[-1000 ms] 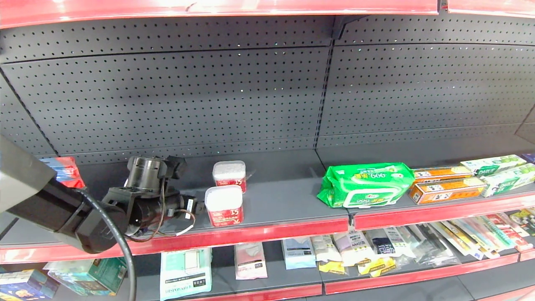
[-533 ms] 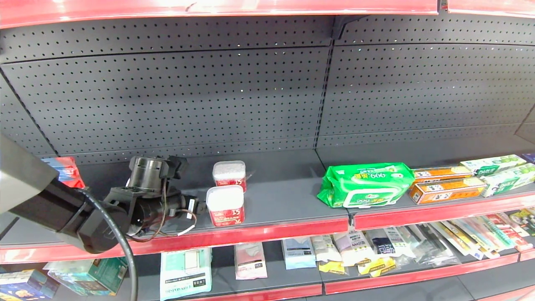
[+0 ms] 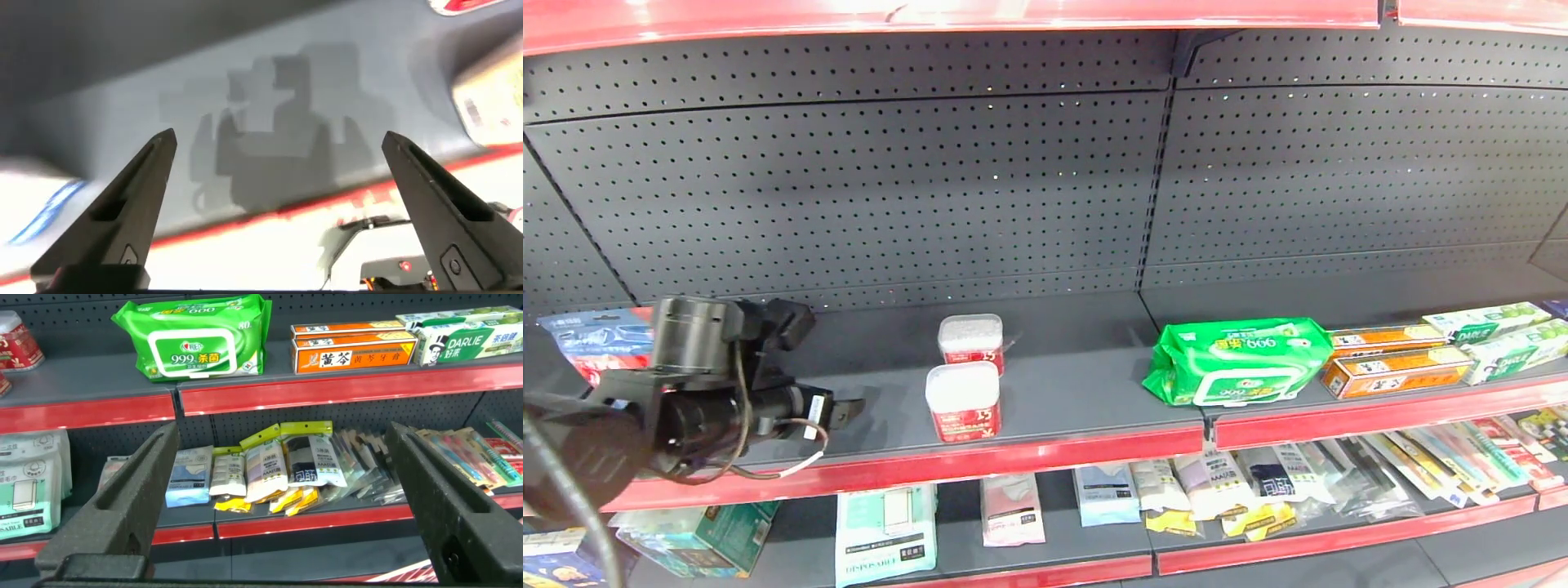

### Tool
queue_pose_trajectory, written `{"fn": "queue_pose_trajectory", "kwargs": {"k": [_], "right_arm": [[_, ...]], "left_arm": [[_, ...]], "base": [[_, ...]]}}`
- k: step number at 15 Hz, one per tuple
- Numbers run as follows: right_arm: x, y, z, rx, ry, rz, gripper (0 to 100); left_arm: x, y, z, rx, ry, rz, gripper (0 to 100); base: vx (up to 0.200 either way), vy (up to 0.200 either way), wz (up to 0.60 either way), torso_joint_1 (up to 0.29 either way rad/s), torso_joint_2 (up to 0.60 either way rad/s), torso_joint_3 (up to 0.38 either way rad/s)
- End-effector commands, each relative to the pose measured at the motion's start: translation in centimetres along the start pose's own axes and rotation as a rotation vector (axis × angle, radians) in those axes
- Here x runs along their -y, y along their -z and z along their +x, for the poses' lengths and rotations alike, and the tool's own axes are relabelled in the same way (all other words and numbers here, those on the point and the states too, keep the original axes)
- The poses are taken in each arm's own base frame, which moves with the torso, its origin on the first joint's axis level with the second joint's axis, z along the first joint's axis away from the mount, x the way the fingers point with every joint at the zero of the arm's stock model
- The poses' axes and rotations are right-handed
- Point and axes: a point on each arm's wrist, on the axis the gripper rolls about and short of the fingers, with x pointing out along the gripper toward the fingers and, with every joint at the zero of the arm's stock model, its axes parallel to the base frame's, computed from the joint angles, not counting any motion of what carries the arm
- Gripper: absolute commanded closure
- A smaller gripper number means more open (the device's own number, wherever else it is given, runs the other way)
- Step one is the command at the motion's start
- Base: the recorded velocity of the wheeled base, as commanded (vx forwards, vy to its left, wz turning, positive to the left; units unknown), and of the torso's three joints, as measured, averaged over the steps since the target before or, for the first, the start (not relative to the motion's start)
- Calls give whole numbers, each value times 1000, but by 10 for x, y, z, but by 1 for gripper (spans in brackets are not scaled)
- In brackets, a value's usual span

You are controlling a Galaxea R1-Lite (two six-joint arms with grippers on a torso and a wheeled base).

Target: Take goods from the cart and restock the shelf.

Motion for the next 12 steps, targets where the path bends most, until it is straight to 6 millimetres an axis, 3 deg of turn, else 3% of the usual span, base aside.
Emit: {"fn": "queue_pose_trajectory", "kwargs": {"k": [1,2,3,4,5,8,12], "right_arm": [[0,0,0,-2,0,0,0],[0,0,0,-2,0,0,0],[0,0,0,-2,0,0,0],[0,0,0,-2,0,0,0],[0,0,0,-2,0,0,0],[0,0,0,-2,0,0,0],[0,0,0,-2,0,0,0]], "left_arm": [[-14,10,-71,122,-8,-23,0],[-14,34,-115,205,11,-28,0],[-14,52,-137,244,14,-33,0],[-14,84,-165,291,-4,-46,0],[-13,96,-179,336,-6,-55,0],[-10,102,-198,429,-9,-85,0],[2,140,-211,557,37,-51,0]], "base": [[0,0,0,0,0,0],[0,0,0,0,0,0],[0,0,0,0,0,0],[0,0,0,0,0,0],[0,0,0,0,0,0],[0,0,0,0,0,0],[0,0,0,0,0,0]]}}
